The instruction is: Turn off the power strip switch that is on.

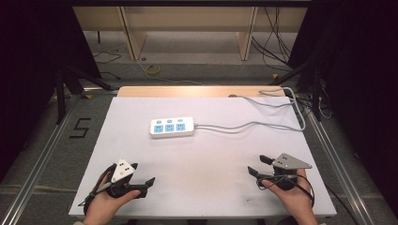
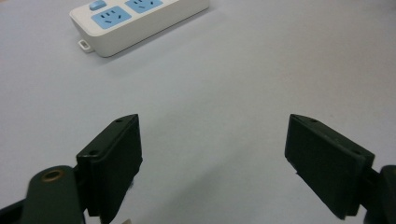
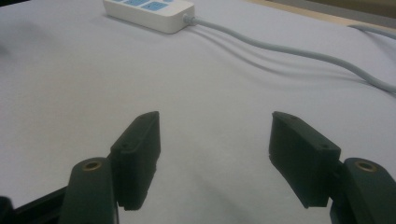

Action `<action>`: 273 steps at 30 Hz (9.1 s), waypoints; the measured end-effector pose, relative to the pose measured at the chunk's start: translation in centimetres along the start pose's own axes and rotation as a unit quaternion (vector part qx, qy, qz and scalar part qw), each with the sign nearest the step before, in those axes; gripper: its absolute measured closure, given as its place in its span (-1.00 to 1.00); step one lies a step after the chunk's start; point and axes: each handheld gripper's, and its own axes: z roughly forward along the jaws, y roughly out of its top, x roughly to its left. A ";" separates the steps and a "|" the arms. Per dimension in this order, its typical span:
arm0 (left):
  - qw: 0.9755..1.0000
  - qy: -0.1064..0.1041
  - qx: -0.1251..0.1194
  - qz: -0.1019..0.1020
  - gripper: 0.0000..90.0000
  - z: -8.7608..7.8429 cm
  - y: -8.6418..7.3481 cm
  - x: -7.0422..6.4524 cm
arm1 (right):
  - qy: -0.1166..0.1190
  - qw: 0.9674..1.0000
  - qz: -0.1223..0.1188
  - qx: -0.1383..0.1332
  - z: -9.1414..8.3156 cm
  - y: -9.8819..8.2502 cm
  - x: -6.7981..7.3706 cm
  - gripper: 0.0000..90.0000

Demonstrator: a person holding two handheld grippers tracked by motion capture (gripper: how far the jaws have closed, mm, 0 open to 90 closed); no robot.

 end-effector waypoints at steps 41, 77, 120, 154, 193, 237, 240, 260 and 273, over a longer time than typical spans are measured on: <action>0.999 0.038 0.018 -0.002 0.99 1.3 3.4 0.2 | 0.014 1.000 -0.010 0.003 0.1 -0.3 0.9 -0.23; 0.999 0.042 0.008 -0.001 0.99 3.7 6.2 0.4 | 0.017 1.000 -0.012 0.009 0.2 -0.3 0.9 -0.24; 0.998 0.050 0.024 0.019 0.99 6.5 8.5 0.4 | 0.016 1.000 -0.014 0.010 0.2 -0.2 0.9 -0.24; 0.998 0.044 0.041 0.033 0.99 8.9 12.4 1.5 | 0.017 1.000 -0.012 0.010 0.3 -0.3 0.9 -0.24; 0.997 0.046 0.056 0.037 0.99 11.7 15.7 1.9 | 0.020 1.000 -0.008 0.009 0.2 -0.3 1.0 -0.24; 0.993 0.057 0.099 0.032 0.99 15.2 17.5 3.5 | 0.024 1.000 -0.008 0.010 0.3 -0.3 1.0 -0.24; 0.993 0.057 0.103 0.029 0.99 15.5 17.5 3.6 | 0.024 1.000 -0.008 0.010 0.3 -0.3 1.0 -0.24; 0.990 0.059 0.128 0.025 0.99 17.3 18.0 4.1 | 0.025 1.000 -0.007 0.009 0.3 -0.3 1.0 -0.24; 0.988 0.058 0.138 0.020 0.99 18.3 17.8 4.3 | 0.026 1.000 -0.011 0.010 0.4 -0.3 1.0 -0.24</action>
